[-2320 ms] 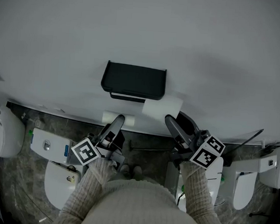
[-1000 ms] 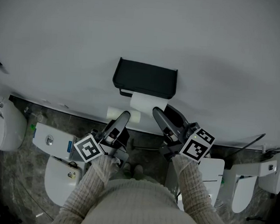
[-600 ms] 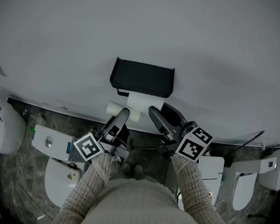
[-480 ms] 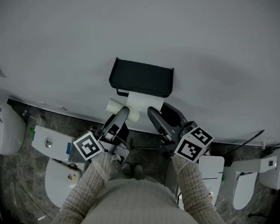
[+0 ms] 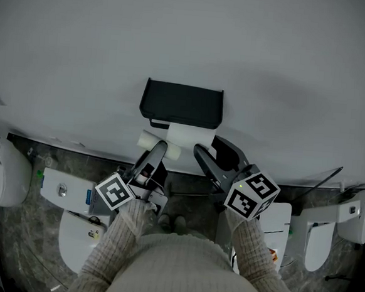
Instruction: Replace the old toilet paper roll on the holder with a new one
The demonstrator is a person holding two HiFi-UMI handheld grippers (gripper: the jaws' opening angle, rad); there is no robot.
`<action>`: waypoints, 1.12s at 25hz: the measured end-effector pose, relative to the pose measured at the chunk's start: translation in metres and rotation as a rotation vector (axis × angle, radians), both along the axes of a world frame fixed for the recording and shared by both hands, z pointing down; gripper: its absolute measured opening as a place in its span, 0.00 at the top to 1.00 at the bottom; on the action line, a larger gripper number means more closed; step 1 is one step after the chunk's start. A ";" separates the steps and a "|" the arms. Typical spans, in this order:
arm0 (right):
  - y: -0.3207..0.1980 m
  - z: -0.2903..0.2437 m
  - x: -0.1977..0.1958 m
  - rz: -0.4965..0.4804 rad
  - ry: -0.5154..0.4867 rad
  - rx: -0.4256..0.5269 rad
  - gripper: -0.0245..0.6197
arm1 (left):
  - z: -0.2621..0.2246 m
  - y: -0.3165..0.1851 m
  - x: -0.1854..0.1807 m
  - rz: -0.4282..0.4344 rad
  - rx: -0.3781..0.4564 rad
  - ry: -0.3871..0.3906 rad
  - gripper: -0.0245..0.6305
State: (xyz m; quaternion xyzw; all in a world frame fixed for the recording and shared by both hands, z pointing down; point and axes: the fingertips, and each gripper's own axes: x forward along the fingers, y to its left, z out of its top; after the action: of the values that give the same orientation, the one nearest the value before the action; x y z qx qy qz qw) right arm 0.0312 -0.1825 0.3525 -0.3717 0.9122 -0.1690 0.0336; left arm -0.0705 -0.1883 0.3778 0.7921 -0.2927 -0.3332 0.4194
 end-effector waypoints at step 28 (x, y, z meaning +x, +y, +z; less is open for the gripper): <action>0.001 -0.009 -0.027 -0.034 -0.028 0.030 0.77 | 0.011 0.024 -0.027 -0.019 -0.027 0.012 0.70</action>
State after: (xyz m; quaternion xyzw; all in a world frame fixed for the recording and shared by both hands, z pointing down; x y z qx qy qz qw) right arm 0.0041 -0.1820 0.3434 -0.3532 0.9203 -0.1611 0.0492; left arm -0.0979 -0.1642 0.3893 0.7816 -0.3021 -0.3378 0.4287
